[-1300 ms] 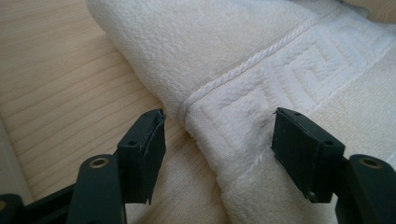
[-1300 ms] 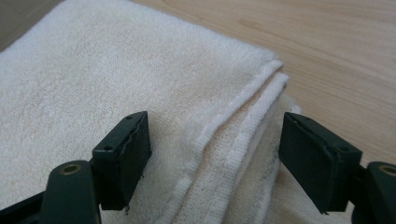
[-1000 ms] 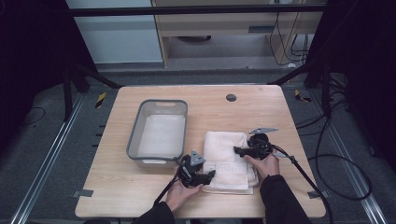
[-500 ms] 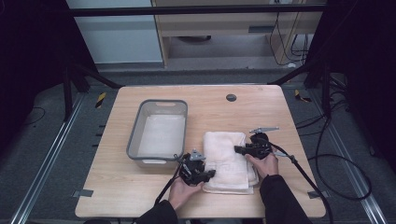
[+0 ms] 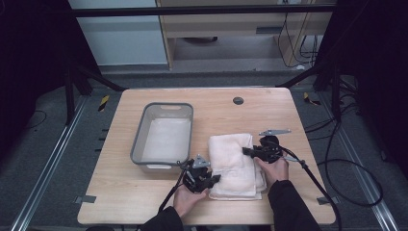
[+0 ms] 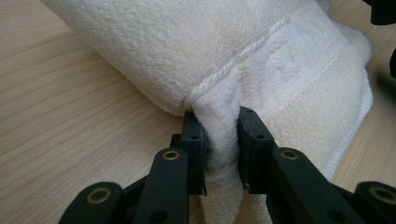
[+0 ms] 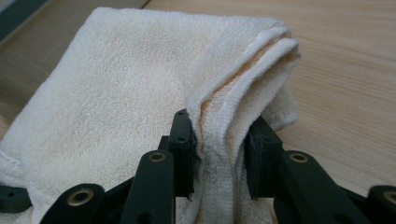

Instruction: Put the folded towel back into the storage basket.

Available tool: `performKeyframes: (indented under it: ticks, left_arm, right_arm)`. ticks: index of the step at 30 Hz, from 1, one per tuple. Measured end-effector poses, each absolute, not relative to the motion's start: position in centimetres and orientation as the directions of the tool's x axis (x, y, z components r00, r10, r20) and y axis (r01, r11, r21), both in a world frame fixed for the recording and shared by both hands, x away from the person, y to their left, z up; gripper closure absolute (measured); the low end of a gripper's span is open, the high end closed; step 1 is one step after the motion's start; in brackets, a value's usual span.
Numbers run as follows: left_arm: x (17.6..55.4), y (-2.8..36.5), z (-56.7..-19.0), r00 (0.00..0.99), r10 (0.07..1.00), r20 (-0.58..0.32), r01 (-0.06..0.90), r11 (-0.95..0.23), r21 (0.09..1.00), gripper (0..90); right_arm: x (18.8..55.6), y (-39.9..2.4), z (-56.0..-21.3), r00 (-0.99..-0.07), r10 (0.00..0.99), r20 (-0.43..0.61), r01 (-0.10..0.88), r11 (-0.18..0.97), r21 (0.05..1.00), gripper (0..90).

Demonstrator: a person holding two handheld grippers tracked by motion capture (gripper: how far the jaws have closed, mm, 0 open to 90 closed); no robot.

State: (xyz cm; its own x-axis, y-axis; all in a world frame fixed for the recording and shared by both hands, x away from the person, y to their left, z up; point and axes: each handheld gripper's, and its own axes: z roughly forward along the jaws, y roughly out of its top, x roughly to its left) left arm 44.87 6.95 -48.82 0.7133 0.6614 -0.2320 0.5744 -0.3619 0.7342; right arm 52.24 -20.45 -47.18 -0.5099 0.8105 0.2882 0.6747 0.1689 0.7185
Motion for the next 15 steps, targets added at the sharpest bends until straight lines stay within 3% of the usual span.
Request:
performKeyframes:
  ticks: [15]
  left_arm:
    - [43.8, 7.6, -45.9, 0.74, 0.624, -0.25, 0.528, -0.31, 0.79, 74.4]
  right_arm:
    - [50.2, -21.1, -43.6, -0.531, 0.801, 0.278, 0.606, 0.13, 0.784, 68.0]
